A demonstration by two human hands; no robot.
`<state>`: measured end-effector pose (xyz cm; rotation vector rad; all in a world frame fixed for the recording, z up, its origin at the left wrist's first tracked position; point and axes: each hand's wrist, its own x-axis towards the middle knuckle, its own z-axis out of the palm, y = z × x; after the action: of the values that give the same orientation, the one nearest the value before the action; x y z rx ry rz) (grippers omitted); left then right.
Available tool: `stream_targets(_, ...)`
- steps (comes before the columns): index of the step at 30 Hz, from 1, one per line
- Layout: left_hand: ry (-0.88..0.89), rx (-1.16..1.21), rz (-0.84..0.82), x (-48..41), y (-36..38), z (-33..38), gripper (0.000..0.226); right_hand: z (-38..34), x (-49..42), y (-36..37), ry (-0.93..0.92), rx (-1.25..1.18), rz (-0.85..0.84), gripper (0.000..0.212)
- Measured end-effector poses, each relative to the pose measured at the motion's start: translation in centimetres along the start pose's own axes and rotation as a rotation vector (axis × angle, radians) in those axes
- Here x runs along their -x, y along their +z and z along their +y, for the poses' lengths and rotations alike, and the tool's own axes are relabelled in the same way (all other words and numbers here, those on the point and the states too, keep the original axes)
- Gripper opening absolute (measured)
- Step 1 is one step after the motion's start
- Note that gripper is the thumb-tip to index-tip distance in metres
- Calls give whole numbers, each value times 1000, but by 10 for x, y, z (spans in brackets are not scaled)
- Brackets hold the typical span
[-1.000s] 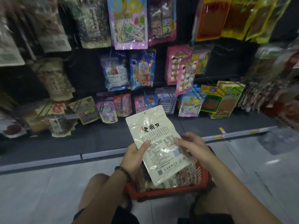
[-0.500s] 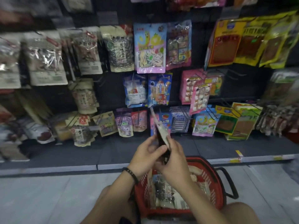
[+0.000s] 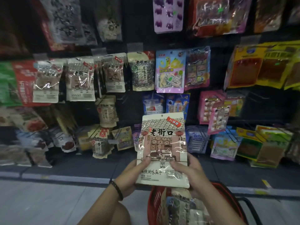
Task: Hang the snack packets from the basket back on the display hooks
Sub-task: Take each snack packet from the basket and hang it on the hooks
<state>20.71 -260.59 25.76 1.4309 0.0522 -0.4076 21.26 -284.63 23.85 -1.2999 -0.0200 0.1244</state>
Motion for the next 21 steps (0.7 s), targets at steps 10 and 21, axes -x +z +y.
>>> stream_targets(10,197,160,120,-10,-4,12,53,-42,-25,22,-25,276,-91,34)
stream_targets(21,296,6,238,11,-34,60,53,-53,-52,77,-80,286,-115,41)
